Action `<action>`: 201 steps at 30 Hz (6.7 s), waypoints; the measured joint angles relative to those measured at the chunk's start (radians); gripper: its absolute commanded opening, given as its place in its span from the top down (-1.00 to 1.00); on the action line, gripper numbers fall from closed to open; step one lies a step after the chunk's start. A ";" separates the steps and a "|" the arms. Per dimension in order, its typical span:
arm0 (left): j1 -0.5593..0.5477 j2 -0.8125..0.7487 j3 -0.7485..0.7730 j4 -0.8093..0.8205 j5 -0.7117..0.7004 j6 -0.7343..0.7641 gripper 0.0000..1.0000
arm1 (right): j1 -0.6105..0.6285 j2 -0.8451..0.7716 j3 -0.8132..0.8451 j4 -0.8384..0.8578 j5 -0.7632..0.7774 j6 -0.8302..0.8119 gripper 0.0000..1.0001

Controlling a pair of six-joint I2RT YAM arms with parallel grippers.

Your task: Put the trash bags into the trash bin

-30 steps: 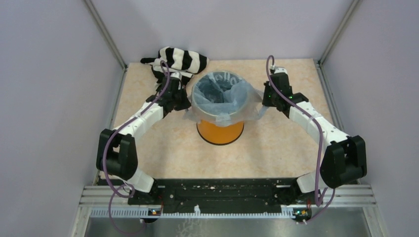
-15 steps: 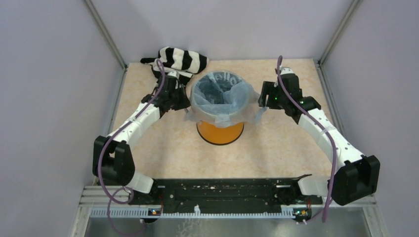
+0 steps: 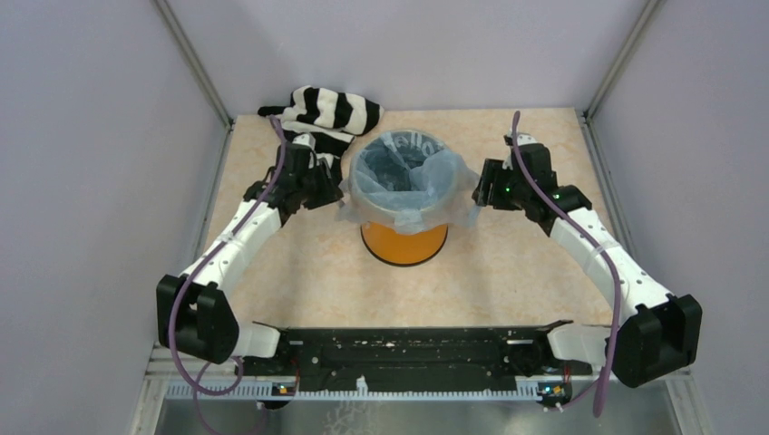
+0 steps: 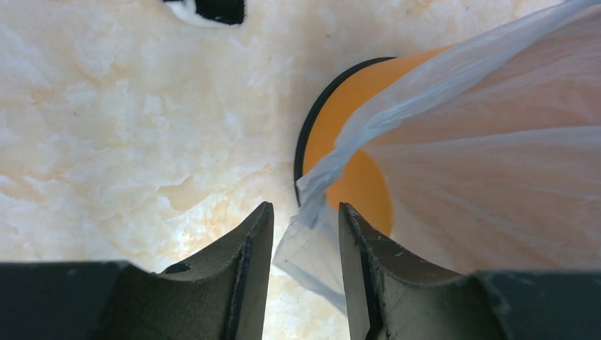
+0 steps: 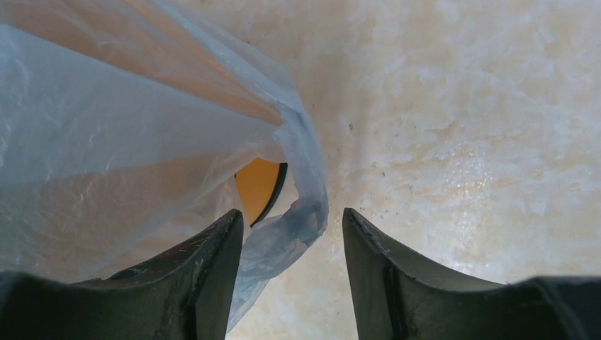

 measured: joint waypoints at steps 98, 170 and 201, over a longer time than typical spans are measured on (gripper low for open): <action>0.108 0.056 -0.187 0.061 0.063 -0.016 0.38 | 0.081 0.031 0.335 -0.161 0.218 -0.037 -0.35; -0.007 0.161 -0.238 0.246 0.205 -0.050 0.64 | 0.423 0.769 0.598 -0.249 0.281 -0.152 -0.97; -0.008 0.061 -0.155 0.154 0.206 -0.024 0.48 | 0.406 0.864 0.576 -0.208 0.317 -0.150 -0.96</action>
